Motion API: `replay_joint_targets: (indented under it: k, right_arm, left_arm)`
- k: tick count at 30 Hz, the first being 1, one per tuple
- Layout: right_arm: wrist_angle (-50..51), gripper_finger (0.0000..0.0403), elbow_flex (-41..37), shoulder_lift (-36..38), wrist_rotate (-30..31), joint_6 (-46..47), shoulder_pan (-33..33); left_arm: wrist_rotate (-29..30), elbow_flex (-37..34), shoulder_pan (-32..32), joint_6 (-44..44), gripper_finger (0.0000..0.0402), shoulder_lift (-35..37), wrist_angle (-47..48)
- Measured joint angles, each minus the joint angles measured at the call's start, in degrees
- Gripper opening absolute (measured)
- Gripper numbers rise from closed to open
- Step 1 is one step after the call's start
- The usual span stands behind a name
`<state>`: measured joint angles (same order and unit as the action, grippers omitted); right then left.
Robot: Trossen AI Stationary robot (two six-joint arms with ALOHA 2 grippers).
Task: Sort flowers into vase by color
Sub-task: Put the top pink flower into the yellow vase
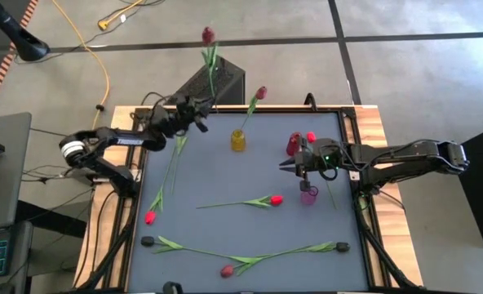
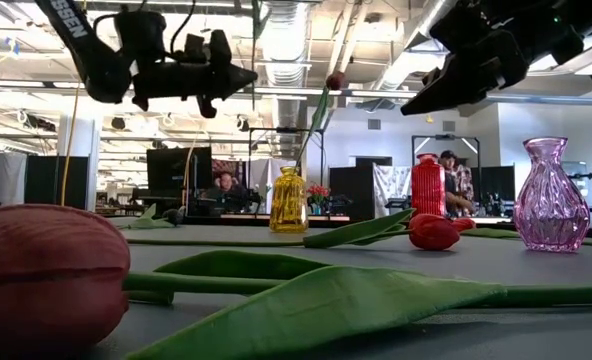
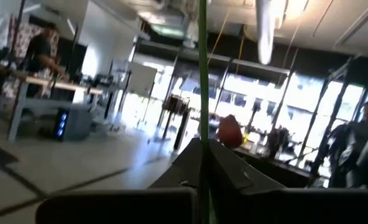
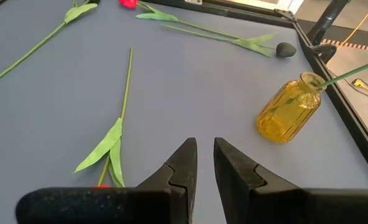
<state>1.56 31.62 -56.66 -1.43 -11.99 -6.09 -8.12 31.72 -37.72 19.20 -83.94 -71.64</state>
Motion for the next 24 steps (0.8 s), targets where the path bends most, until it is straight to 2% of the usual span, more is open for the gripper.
replay_joint_targets:
  k: [5, 11, 17, 24]
  right_arm:
    - [-0.52, 0.0082, 0.0, -0.01, 0.0, 0.0, 0.0]
    - [-0.52, 0.0082, 0.0, -0.02, -0.02, 1.0, 0.0]
    - [-0.34, 0.0082, 0.0, -0.01, -0.02, 1.03, 0.0]
    - [-0.26, 0.0082, 0.0, -0.02, -0.02, 1.01, 0.0]
  left_arm:
    - [4.09, 0.09, 4.93, -3.5, 0.0, -4.76, -4.02]
    - [5.43, 3.41, 8.63, -5.22, 0.0, -13.01, -9.51]
    - [5.55, 5.99, 9.2, -5.42, 0.0, -19.25, -10.65]
    - [5.58, 6.17, 9.26, -3.26, 0.0, -23.09, -12.06]
